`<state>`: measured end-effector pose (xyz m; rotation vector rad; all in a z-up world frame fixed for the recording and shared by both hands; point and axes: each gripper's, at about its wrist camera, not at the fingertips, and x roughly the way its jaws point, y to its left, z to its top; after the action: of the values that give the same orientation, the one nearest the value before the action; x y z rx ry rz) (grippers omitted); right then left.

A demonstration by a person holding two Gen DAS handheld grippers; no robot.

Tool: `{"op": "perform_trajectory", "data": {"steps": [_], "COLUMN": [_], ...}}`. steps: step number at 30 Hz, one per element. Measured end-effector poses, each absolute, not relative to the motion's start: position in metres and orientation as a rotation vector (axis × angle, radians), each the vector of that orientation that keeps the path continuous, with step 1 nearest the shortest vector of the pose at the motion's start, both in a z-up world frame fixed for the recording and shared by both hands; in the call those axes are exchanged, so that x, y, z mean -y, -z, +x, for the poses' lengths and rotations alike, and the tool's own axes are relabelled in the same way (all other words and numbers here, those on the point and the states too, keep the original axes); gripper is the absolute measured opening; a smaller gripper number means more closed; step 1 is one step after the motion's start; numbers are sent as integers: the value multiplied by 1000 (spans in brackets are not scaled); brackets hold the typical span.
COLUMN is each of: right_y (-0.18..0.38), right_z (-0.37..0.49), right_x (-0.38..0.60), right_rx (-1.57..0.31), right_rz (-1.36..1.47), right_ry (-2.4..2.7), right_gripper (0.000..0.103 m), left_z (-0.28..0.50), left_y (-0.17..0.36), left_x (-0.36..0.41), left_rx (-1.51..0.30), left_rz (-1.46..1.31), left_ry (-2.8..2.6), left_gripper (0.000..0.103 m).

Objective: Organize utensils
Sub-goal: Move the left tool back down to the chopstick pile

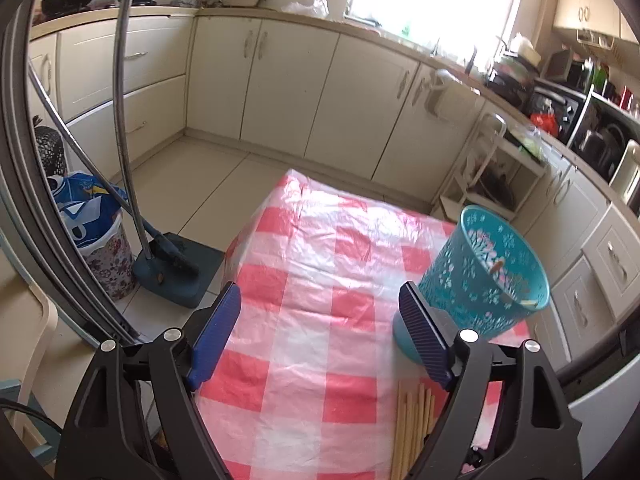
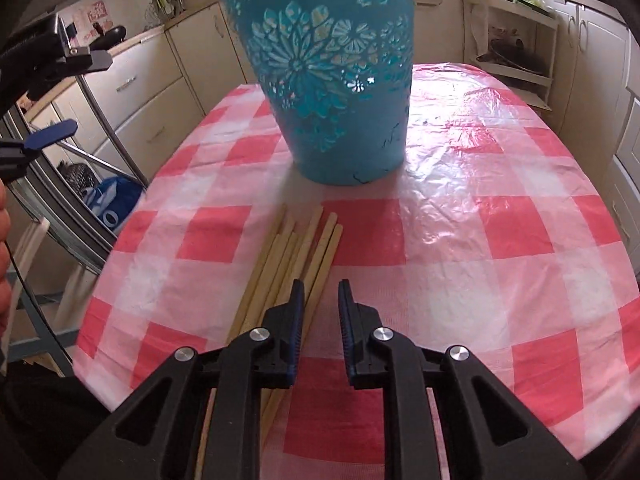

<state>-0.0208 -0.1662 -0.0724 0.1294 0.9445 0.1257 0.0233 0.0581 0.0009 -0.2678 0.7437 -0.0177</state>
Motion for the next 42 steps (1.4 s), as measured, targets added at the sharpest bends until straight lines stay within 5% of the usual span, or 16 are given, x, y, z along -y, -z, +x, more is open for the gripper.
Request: {"op": "perform_trajectory", "data": {"steps": [12, 42], "right_y": [76, 75], "right_z": [-20, -20], "right_x": [177, 218], "right_rx": [-959, -929], "right_rz": [-6, 66], "right_ry": [-171, -257], "right_gripper": [10, 11], "left_z": [15, 17], "left_y": [78, 110], "left_x": [2, 43], "left_rx": [-1053, -1134], "left_rz": [-22, 116], "left_ry": [239, 273], "left_gripper": [79, 79]}}
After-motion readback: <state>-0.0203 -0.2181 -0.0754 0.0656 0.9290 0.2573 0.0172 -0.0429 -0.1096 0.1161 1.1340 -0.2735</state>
